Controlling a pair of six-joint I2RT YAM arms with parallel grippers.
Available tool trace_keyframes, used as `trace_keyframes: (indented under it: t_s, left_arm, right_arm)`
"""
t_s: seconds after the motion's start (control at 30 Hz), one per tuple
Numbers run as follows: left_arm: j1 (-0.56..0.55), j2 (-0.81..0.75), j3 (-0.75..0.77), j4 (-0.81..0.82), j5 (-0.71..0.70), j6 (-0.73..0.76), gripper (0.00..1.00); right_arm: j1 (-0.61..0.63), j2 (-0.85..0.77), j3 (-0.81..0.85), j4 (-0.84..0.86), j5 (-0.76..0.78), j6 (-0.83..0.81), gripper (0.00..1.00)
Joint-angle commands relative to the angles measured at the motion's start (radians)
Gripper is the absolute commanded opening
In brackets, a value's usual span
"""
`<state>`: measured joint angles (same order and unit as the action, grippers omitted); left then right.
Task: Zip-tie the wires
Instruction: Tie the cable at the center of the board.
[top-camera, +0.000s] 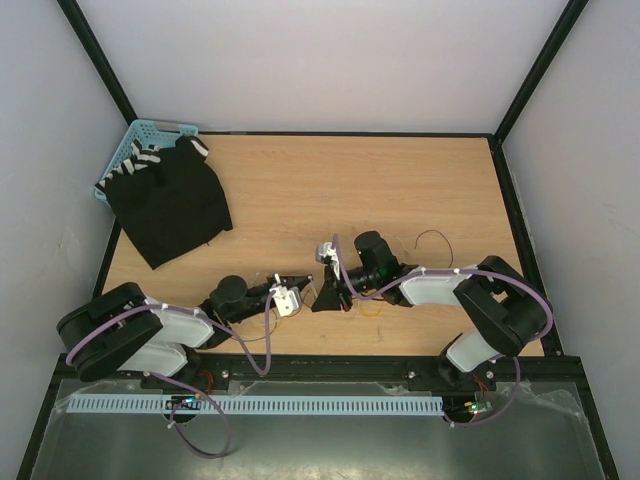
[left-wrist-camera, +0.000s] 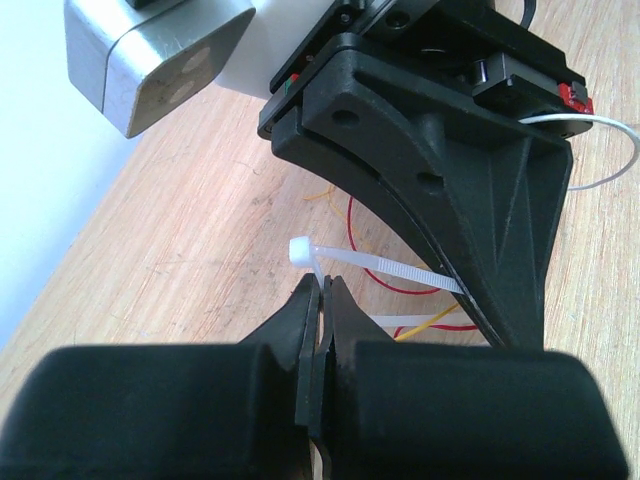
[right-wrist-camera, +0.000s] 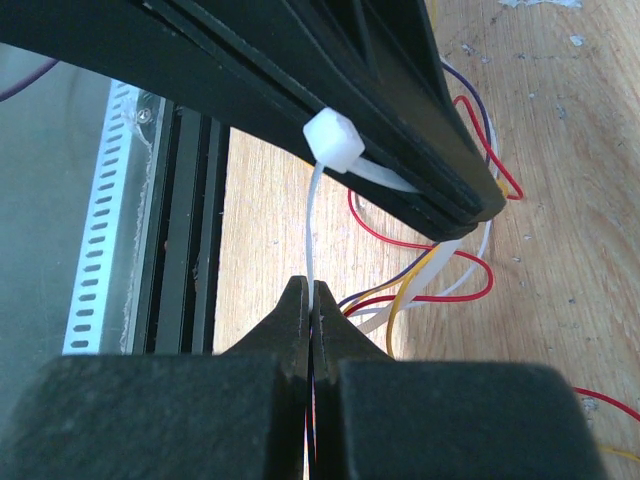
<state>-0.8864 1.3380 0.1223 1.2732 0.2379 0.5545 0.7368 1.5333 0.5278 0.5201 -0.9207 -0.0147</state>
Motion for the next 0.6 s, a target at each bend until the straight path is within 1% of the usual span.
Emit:
trace_keyframes:
  t_s: [0.0, 0.57]
  left_arm:
    - [-0.011, 0.009, 0.014, 0.051, -0.004, 0.027, 0.00]
    - [-0.028, 0.016, 0.007, 0.051, -0.033, 0.060, 0.00]
  right_arm:
    - [-0.008, -0.001, 0.005, -0.017, -0.039, 0.014, 0.00]
    - [-0.014, 0.004, 0.030, -0.043, -0.073, 0.045, 0.00]
